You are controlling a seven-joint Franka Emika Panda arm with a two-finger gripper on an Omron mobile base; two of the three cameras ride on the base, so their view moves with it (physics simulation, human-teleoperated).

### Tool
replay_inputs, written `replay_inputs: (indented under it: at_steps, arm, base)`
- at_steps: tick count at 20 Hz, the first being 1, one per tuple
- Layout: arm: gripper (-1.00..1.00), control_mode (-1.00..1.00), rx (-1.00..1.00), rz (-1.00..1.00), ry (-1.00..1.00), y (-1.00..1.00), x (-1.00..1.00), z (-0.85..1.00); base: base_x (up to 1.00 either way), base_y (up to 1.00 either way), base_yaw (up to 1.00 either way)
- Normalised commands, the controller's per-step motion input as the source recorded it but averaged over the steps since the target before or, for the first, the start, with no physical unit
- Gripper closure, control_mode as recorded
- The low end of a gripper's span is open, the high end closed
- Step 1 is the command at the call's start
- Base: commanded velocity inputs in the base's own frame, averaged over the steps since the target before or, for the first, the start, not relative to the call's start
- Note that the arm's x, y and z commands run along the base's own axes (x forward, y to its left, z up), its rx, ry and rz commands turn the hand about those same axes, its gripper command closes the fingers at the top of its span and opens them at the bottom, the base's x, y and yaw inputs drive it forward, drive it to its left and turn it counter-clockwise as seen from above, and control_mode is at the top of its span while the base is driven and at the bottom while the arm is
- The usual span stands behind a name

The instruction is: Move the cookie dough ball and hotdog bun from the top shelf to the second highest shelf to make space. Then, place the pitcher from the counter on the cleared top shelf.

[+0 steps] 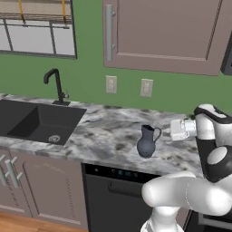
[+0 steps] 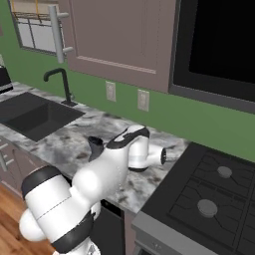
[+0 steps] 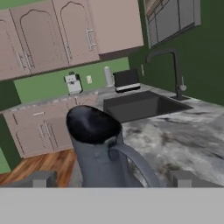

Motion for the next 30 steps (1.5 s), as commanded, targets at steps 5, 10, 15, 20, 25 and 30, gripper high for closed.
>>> replay_inputs:
  at_steps: [5,10,15,20,25,30]
  arm:
    - [-1.00,-1.00,0.00,0.02,0.00,0.00,0.16,-0.15]
    - [-1.00,-1.00,0.00,0.02,0.00,0.00,0.16,-0.12]
    - [-1.00,-1.00,0.00,0.01,0.00,0.05,0.15,-0.08]
    - [-1.00,-1.00,0.00,0.02,0.00,0.08,0.19,-0.06]
    - [-1.00,-1.00,0.00,0.05,0.00,0.04,0.17,-0.05]
    - [-1.00,-1.00,0.00,0.08,0.00,0.07,0.13,-0.08]
  base:
    - [0.00,0.00,0.00]
    - [0.00,0.00,0.00]
    - [0.00,0.00,0.00]
    - [0.00,0.00,0.00]
    - [0.00,0.00,0.00]
    - [0.00,0.00,0.00]
